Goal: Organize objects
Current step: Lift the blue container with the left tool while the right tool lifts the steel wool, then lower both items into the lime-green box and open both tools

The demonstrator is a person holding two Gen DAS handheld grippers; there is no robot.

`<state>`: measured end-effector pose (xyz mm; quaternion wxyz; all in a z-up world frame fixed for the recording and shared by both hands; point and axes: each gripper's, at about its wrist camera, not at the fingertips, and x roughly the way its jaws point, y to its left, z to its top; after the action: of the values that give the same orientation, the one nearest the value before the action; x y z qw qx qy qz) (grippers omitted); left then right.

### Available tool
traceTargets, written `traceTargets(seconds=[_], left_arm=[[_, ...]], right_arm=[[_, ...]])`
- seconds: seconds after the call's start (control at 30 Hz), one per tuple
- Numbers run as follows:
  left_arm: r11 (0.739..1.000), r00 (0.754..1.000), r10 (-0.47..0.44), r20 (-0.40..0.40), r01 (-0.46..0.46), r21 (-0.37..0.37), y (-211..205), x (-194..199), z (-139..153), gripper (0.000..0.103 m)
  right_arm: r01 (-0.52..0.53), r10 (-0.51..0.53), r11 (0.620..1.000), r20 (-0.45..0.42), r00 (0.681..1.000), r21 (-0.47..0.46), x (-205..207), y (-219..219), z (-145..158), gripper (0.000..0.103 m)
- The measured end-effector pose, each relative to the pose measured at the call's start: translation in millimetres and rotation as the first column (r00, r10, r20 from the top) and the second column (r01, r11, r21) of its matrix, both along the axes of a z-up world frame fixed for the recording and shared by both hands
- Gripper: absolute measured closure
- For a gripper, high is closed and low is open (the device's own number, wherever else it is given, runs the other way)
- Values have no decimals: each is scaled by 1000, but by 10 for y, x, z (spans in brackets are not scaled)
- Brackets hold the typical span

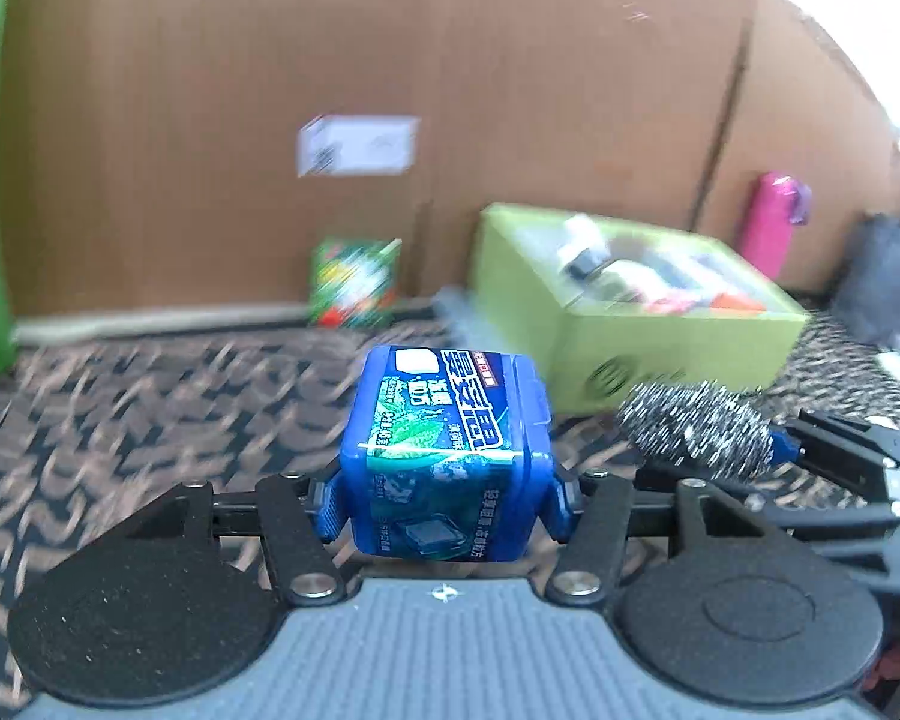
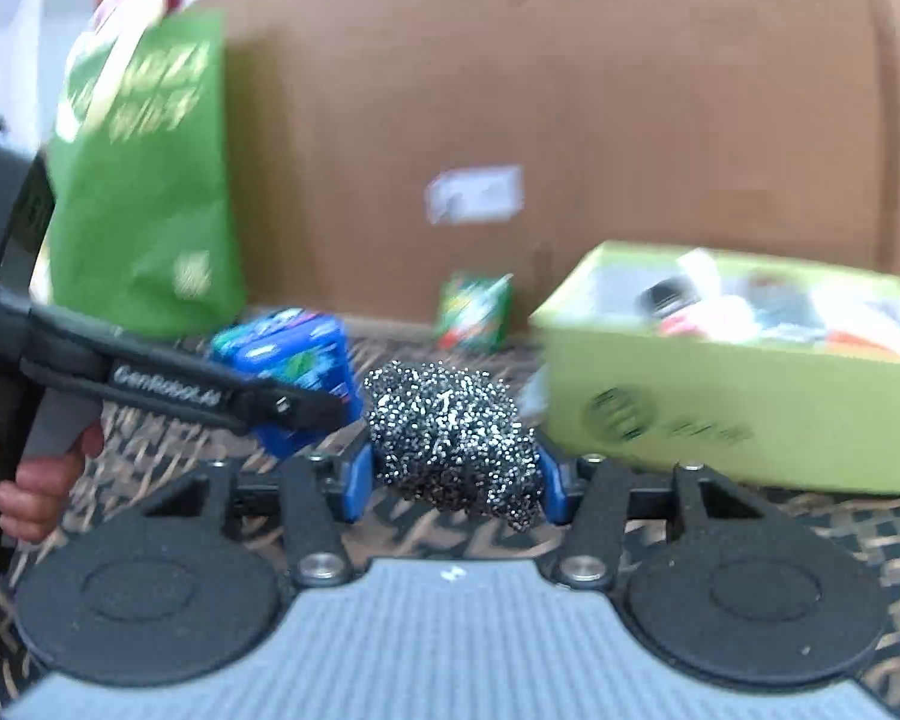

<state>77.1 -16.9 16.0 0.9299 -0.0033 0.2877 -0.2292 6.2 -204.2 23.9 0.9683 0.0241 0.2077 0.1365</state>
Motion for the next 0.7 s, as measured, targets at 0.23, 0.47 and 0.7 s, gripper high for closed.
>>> traceTargets(seconds=[0.23, 0.47, 0.7], left_arm=[[992, 991, -111, 81, 115, -54, -598, 371, 452, 41], [995, 991, -90, 95, 93, -33, -1188, 1080, 493, 41], [997, 996, -71, 50, 72, -36, -1375, 1501, 296, 41]], right_arm=[[246, -248, 969, 130, 960, 33, -18, -680, 344, 50], [360, -362, 932, 181, 914, 43, 417, -968, 447, 50], [352, -347, 935, 107, 932, -31, 1136, -941, 242, 48]])
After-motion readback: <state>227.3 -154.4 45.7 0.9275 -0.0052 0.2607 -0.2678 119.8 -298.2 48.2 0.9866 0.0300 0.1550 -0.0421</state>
